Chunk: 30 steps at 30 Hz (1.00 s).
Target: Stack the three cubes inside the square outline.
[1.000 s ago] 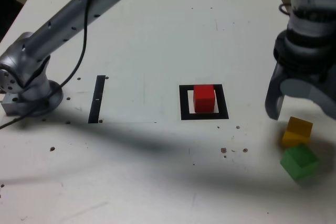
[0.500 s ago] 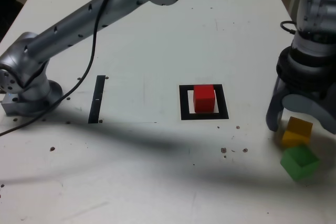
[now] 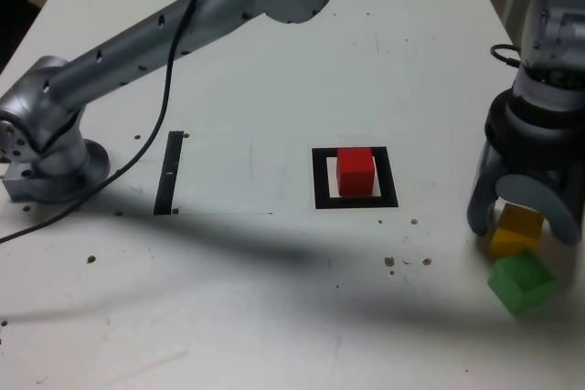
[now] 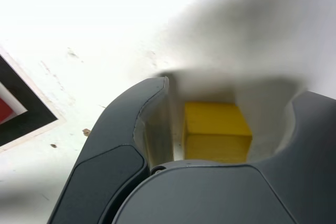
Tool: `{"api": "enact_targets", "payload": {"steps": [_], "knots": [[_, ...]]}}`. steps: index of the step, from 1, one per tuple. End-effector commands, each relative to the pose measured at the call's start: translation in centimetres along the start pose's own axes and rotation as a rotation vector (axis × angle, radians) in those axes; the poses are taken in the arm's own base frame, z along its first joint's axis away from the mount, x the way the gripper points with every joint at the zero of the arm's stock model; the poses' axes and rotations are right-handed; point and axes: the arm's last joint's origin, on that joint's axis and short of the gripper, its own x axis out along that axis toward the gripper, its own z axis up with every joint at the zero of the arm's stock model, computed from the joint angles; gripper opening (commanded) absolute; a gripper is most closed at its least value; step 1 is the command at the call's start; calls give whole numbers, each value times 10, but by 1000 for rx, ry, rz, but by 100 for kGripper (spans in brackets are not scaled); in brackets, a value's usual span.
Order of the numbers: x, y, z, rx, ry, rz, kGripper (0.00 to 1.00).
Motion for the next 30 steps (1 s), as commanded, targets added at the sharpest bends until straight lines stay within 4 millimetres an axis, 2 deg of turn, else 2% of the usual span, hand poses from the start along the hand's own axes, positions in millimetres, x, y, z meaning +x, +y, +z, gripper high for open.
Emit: {"api": "enact_targets", "payload": {"steps": [1,22,26,30], "knots": [[0,-2,2,7,-7,4,27],[-6,-2,0,7,-10,-1,25],[-15,-1,-4,7,-19,10,25],[-35,-1,-13,10,-26,41,25]]}}
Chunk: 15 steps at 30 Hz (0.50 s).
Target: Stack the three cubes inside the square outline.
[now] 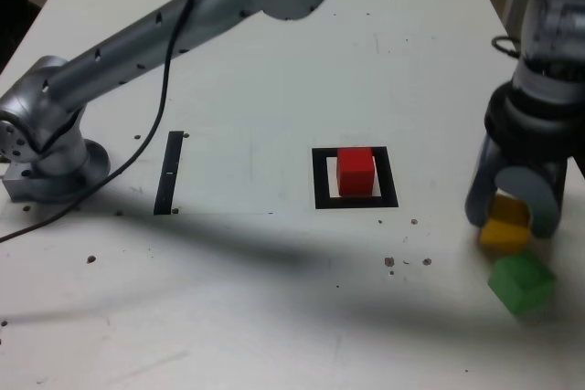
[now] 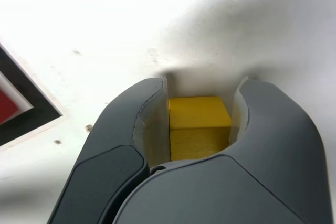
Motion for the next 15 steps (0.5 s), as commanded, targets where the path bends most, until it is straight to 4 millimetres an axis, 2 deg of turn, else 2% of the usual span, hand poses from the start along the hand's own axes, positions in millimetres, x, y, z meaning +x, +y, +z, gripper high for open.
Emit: {"api": "enact_targets", "payload": {"steps": [1,8,15], "knots": [[-26,0,-10,4,-23,24,25],[-65,2,-40,-9,-16,51,25],[-99,10,-84,-76,-5,55,25]]}}
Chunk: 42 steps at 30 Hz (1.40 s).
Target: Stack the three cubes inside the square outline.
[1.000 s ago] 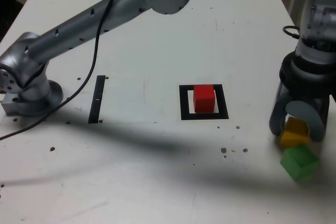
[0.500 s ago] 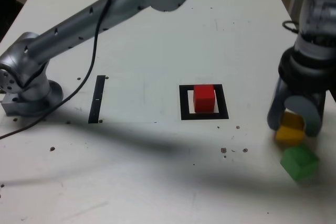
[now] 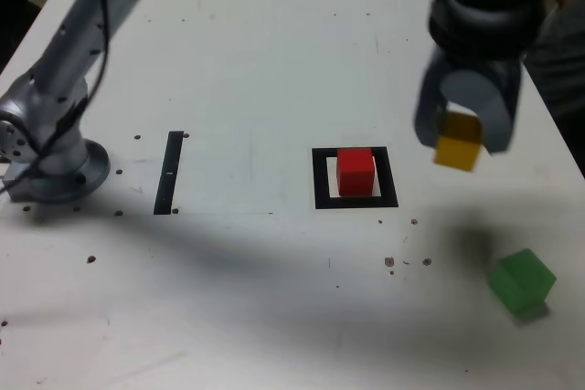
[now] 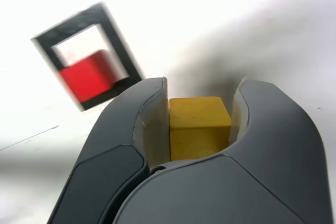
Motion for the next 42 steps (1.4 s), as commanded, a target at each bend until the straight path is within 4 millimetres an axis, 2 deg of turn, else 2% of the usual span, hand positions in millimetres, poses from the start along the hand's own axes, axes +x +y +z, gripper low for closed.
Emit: {"api": "enact_targets", "payload": {"steps": [1,5,8,14,21,32,42], "knots": [[-18,5,-19,-29,-12,5,25],[-26,11,-42,-75,2,5,25],[-24,15,-54,-110,14,-6,25],[-10,20,-68,-187,25,-46,25],[17,26,-83,-273,31,-101,25],[38,30,-98,-333,60,-143,25],[47,29,-97,-349,67,-157,25]]}}
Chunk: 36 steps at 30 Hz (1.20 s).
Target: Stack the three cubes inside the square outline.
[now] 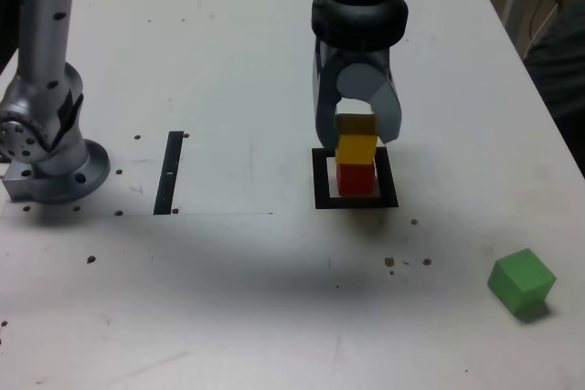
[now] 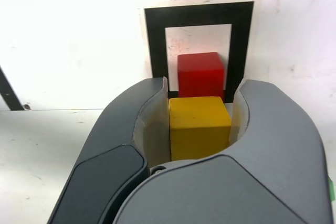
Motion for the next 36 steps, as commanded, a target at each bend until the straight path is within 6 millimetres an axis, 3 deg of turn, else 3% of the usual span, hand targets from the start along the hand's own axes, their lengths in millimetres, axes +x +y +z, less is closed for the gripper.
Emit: {"api": "enact_targets", "payload": {"steps": [1,15,17,22,24,36], "knots": [[2,1,1,-5,3,-1,25],[15,9,1,-24,20,2,25],[17,10,2,-22,18,2,35],[23,11,2,-13,24,-3,87],[25,12,2,-13,30,-4,98],[22,15,-2,-17,16,3,100]]}}
